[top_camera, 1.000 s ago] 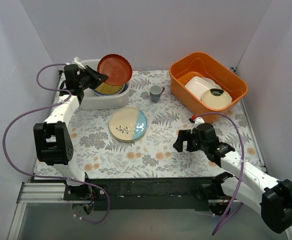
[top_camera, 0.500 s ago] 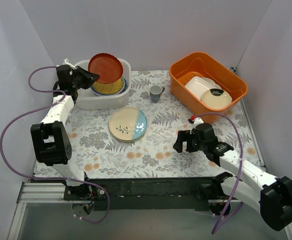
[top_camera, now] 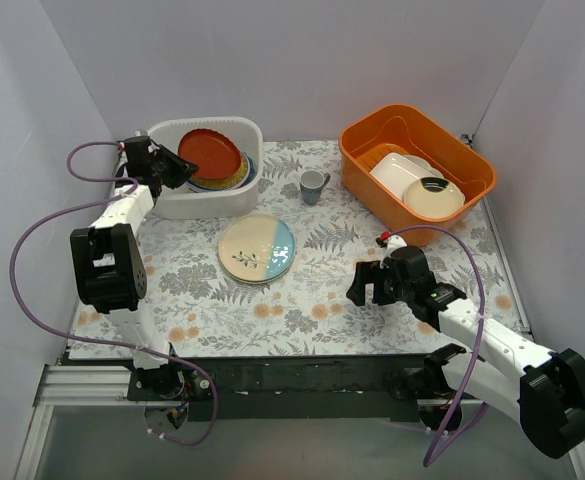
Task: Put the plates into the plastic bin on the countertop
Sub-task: Place the plate in the plastic bin.
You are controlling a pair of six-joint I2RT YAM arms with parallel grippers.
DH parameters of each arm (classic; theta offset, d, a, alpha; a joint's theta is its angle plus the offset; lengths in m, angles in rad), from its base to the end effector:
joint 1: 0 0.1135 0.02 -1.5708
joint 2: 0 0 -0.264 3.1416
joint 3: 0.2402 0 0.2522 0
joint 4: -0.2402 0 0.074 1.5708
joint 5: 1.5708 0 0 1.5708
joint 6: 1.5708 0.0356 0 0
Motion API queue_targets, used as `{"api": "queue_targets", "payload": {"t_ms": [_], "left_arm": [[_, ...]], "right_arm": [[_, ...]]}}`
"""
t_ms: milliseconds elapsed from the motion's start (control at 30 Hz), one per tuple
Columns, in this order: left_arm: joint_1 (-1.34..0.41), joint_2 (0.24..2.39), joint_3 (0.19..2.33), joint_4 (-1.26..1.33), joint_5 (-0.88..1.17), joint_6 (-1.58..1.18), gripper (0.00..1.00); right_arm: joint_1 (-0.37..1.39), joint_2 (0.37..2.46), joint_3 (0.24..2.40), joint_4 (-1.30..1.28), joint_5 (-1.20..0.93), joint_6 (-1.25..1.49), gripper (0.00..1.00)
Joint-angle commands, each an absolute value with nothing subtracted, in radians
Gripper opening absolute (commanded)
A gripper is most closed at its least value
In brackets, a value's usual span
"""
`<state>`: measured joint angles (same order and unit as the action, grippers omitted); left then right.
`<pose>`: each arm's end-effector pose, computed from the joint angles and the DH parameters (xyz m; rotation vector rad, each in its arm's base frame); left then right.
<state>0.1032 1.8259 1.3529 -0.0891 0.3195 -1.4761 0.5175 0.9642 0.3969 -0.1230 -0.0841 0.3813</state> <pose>0.4221 0.0325 0.2533 -1.5000 1.7774 -1.0992 0.1660 0.0979 0.1797 -0.2039 2.3138 0.5633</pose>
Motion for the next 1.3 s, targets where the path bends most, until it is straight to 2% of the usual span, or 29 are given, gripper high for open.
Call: {"api": "queue_targets", "payload": {"t_ms": [0, 233, 500, 567, 667, 700, 767, 833, 933, 1067, 1267], "left_arm": [[0.107, 1.824, 1.408, -0.109, 0.282, -1.448, 0.0], [0.109, 1.871, 1.43, -0.133, 0.294, -1.428, 0.0], [0.107, 1.876, 1.422, -0.146, 0.282, -1.41, 0.16], [0.109, 1.859, 1.41, -0.138, 0.264, -1.413, 0.23], [0.107, 1.816, 1.39, -0.126, 0.239, -1.411, 0.43], [0.107, 1.803, 1.385, -0.124, 0.233, -1.411, 0.59], [0.109, 1.763, 1.367, -0.115, 0.222, -1.413, 0.8], [0.107, 1.718, 1.348, -0.106, 0.221, -1.417, 0.93], [0.106, 1.663, 1.332, -0.101, 0.2, -1.419, 0.98], [0.106, 1.56, 1.298, -0.107, 0.123, -1.417, 0.98], [0.071, 1.509, 1.29, -0.101, 0.149, -1.401, 0.98]], "right_arm": [[0.52, 0.977, 0.446, -0.086, -0.095, 0.368, 0.98], [0.518, 1.0, 0.457, -0.084, -0.103, 0.364, 0.98], [0.518, 1.019, 0.468, -0.072, -0.115, 0.356, 0.98], [0.519, 1.026, 0.469, -0.068, -0.118, 0.356, 0.98], [0.518, 1.034, 0.469, -0.058, -0.127, 0.364, 0.98], [0.52, 1.035, 0.469, -0.055, -0.129, 0.365, 0.98], [0.518, 1.042, 0.472, -0.054, -0.132, 0.364, 0.98], [0.518, 1.049, 0.48, -0.061, -0.13, 0.359, 0.98], [0.518, 1.054, 0.485, -0.058, -0.138, 0.356, 0.98], [0.518, 1.072, 0.494, -0.051, -0.146, 0.356, 0.98], [0.52, 1.104, 0.498, -0.022, -0.169, 0.36, 0.98]]}}
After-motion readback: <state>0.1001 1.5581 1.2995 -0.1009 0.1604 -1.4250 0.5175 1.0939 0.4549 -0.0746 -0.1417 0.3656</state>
